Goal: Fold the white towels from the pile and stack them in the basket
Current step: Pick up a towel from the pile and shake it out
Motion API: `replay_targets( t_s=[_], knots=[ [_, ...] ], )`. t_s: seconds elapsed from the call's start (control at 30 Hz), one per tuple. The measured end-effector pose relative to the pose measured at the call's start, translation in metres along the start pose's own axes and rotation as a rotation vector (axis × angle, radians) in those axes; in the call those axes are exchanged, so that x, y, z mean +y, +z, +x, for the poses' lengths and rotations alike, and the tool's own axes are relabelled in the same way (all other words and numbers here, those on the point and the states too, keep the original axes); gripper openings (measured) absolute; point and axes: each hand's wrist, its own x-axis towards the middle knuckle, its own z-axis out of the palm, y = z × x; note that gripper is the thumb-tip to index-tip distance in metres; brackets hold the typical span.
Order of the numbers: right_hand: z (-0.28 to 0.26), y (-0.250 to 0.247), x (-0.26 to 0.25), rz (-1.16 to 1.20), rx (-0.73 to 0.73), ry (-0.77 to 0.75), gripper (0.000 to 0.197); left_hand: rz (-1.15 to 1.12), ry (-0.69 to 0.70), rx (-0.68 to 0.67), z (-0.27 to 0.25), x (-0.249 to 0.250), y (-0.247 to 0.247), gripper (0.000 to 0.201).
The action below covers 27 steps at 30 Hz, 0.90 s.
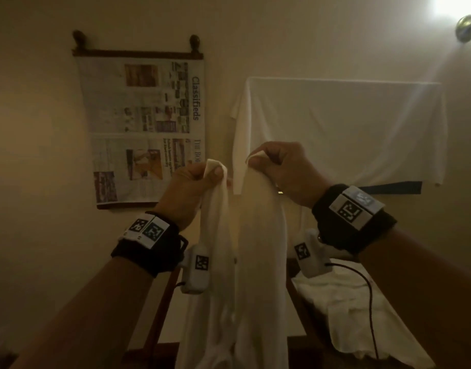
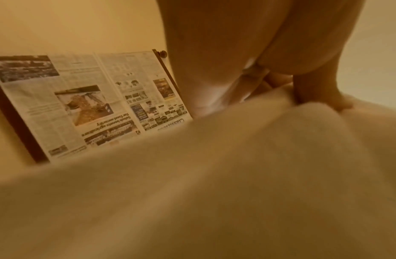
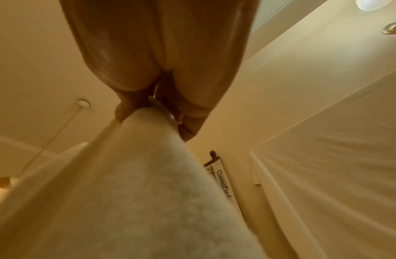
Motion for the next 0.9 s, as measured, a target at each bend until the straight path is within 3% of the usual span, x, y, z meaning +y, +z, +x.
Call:
replay_targets(
  t_s=[0.2,0.63,0.77,0.83,0.9],
  knots=[
    [0.015,0.013,-0.020,0.126,-0.044,-0.148,0.006,-0.076,0.014,0.011,0.005,0.012,-0.007,0.016],
    [0.030,0.016,-0.025,0.287,-0.036,-0.188,0.021,-0.264,-0.025,-0.151,0.020,0.021,-0.004,0.029],
    [0.035,0.015,-0.020,0.241,-0.218,-0.140,0.028,-0.213,-0.113,-0.162,0.028,0.011,-0.005,0.028],
    [0.036,0.015,-0.017,0.340,-0.383,-0.092,0.033,-0.209,-0.165,-0.156,0.032,0.006,-0.002,0.055],
    [0.035,0.013,-0.013,0.403,-0.456,-0.077,0.030,-0.189,-0.171,-0.145,0.034,0.003,0.004,0.072]
  ],
)
